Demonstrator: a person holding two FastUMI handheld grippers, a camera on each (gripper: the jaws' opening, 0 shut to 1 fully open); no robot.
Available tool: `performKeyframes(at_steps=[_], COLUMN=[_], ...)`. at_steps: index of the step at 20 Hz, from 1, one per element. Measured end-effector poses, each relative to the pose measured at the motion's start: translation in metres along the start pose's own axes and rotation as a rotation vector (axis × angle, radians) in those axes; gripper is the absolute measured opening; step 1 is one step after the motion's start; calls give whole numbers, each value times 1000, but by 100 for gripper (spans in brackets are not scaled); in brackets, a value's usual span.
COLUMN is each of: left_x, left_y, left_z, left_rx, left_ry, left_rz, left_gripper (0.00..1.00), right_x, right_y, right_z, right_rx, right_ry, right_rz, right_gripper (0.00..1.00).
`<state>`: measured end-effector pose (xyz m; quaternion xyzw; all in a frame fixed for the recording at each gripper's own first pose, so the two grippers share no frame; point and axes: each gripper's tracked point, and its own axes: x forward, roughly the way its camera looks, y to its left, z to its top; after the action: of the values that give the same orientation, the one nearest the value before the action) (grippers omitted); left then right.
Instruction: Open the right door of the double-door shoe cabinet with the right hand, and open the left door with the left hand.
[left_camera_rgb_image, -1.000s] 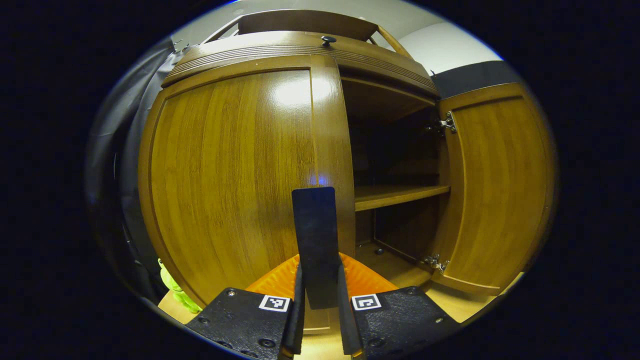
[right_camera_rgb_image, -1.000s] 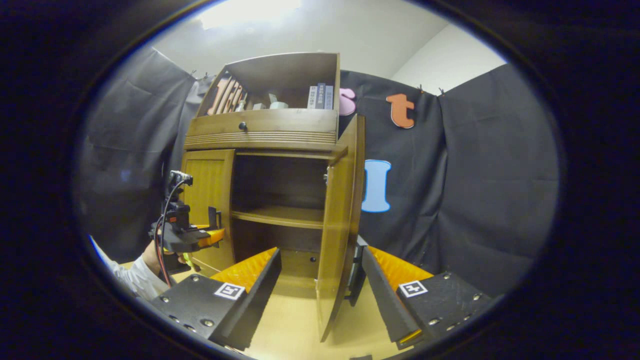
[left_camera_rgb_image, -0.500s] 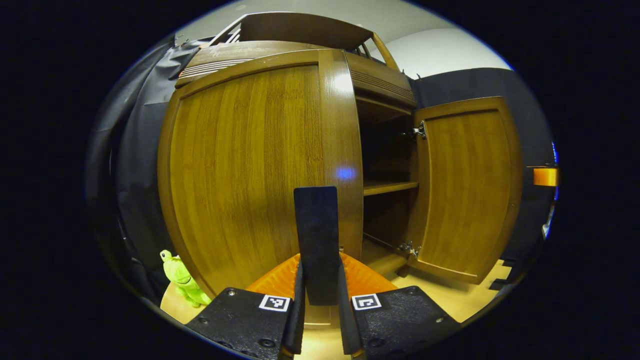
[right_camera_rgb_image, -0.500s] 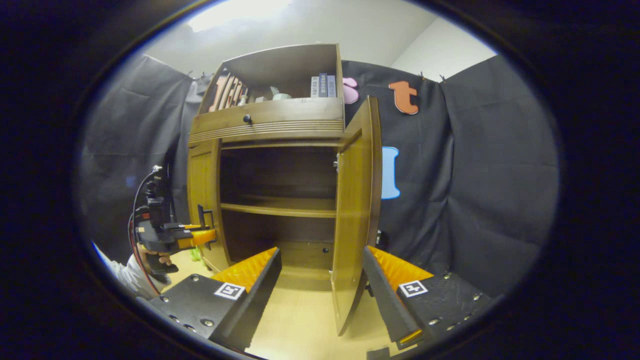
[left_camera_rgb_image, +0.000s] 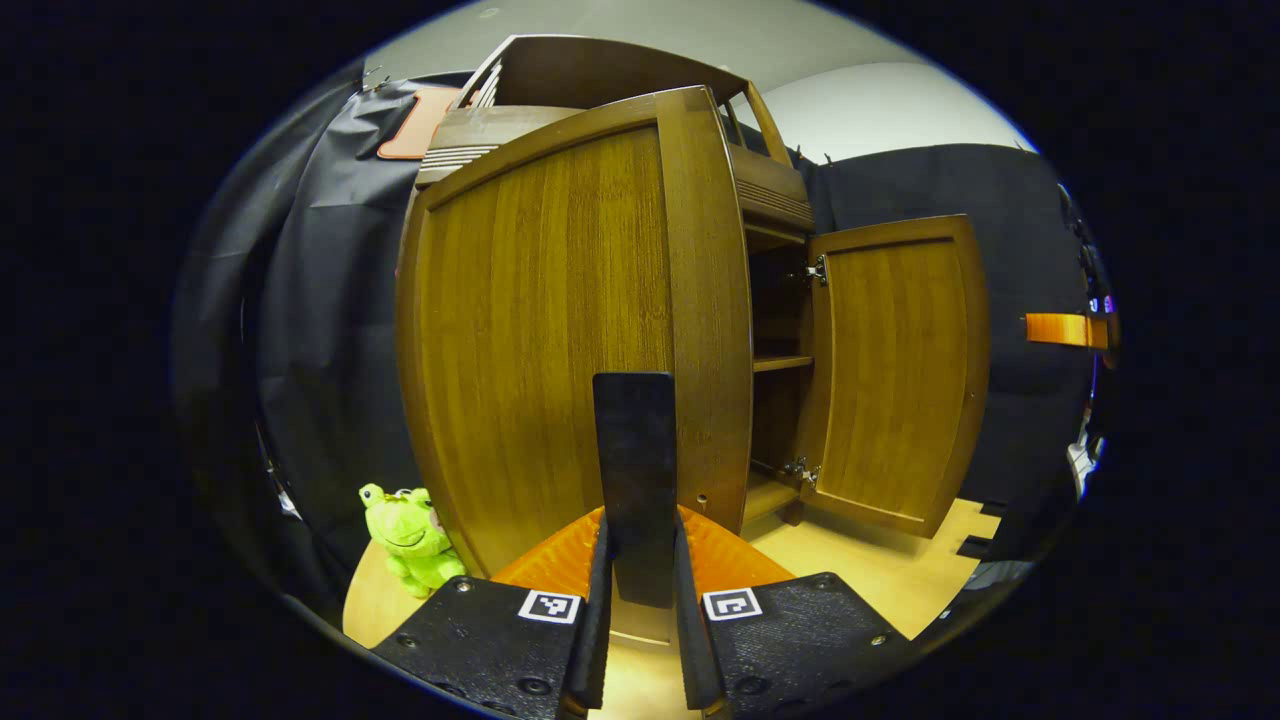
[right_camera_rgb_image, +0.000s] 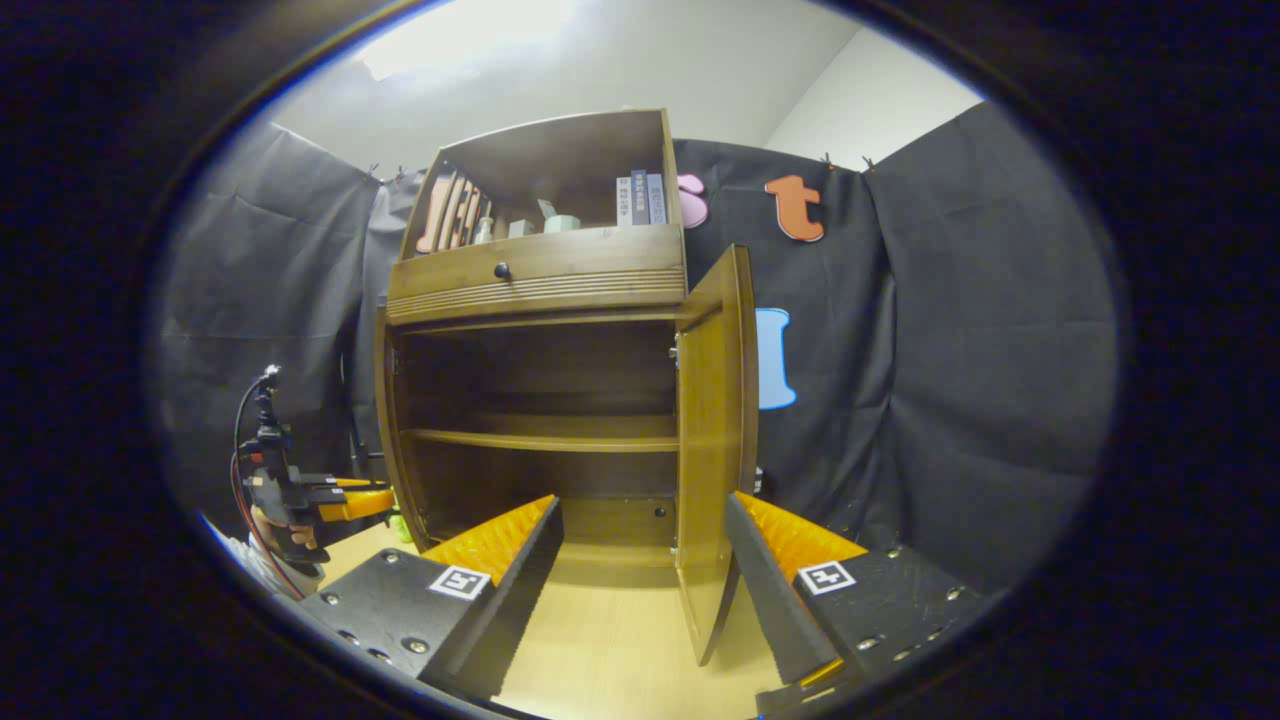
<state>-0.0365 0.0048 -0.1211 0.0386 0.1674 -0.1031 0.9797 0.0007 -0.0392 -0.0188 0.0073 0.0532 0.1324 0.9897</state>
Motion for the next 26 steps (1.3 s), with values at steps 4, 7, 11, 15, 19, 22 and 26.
performKeyframes(at_steps=[4, 7, 11, 15, 19, 22, 26], left_x=[-28, -43, -57, -71, -81, -88, -93], left_y=[20, 33, 58, 91, 123, 137, 153], left_z=[-3, -4, -5, -4, -3, -4, -4], left_rx=[21, 6, 40, 55, 60, 46, 33], left_ry=[-12, -13, -25, -38, -41, -35, -29], left_rz=[24, 28, 89, 160, 211, 201, 174], left_gripper=[31, 29, 30, 24, 17, 18, 13], right_x=[-7, -7, -3, -1, 5, 13, 23], right_y=[-7, -7, -2, 3, 9, 13, 23], right_z=[-8, -7, -10, -13, -14, -13, -13], right_rx=[-11, -1, 5, 5, 14, -12, -13], right_ry=[20, 16, 15, 12, 8, 9, 11], right_rz=[-21, -24, -11, -2, 3, -7, 3], right_gripper=[94, 99, 97, 99, 99, 96, 94])
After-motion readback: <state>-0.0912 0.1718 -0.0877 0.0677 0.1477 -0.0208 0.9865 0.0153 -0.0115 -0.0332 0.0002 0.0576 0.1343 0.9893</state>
